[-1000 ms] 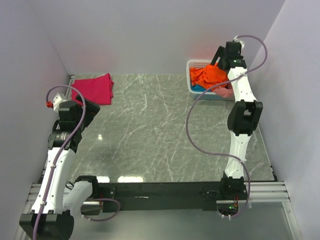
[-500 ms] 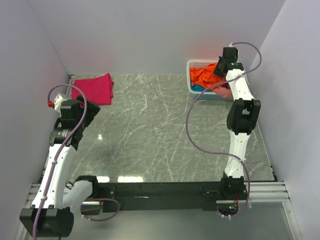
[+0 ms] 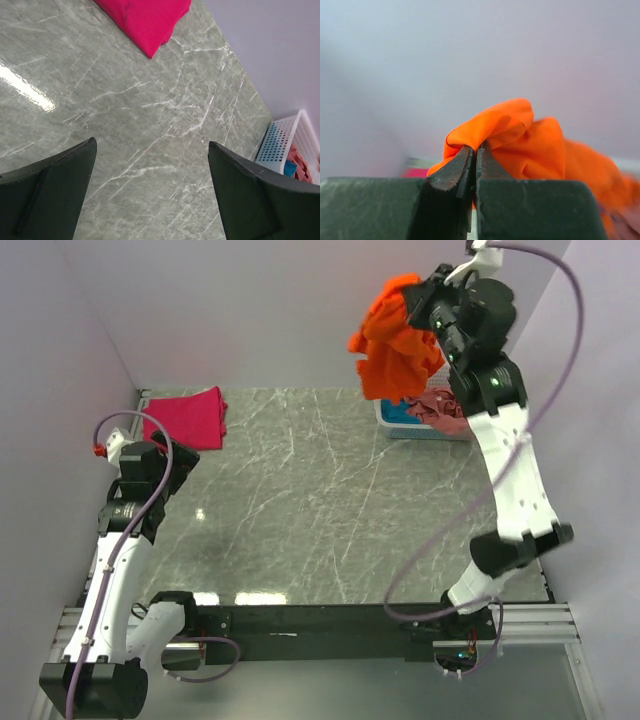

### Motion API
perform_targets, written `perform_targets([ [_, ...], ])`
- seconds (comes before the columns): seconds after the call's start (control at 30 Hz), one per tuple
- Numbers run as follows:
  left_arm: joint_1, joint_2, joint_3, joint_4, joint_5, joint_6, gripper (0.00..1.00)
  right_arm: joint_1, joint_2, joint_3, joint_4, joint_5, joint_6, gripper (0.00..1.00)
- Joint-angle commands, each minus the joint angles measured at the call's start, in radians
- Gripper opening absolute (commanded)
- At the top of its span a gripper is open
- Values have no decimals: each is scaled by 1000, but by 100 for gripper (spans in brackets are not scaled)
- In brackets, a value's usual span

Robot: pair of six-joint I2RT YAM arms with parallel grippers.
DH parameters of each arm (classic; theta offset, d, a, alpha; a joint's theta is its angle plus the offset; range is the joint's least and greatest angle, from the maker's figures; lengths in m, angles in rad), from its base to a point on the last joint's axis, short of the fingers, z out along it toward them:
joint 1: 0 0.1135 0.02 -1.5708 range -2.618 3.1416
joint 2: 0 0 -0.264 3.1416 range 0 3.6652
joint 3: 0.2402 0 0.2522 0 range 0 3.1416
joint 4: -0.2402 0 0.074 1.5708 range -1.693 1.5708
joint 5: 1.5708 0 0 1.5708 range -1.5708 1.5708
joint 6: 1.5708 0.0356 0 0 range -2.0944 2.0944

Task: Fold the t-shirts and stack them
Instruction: Grab the tshirt from the pile, then move the tshirt to the center of the board

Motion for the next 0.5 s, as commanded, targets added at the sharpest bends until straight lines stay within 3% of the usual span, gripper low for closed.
perform_targets([
  [0.0,5,-5,-14,44,26,-13,99,86,-81,44,63,-106,-19,0],
  [0.1,5,4,-5,27,24,-16,99,212,-147,11,77,-134,-44,0],
  [0.2,5,-2,-13,13,21,-44,100,290,-236,-154,124,-73,-41,0],
  [0.27,5,-9,-23,20,32,-51,99,292,-296,-332,139,-24,1,0],
  [0.33,5,-23,-31,18,32,-56,100,283,-354,-542,156,121,59,0],
  [0.4,5,-35,-43,13,26,-59,99,225,-394,-694,179,145,164,1],
  [0.47,5,-40,-57,7,24,-65,100,166,-448,-918,199,75,234,13],
])
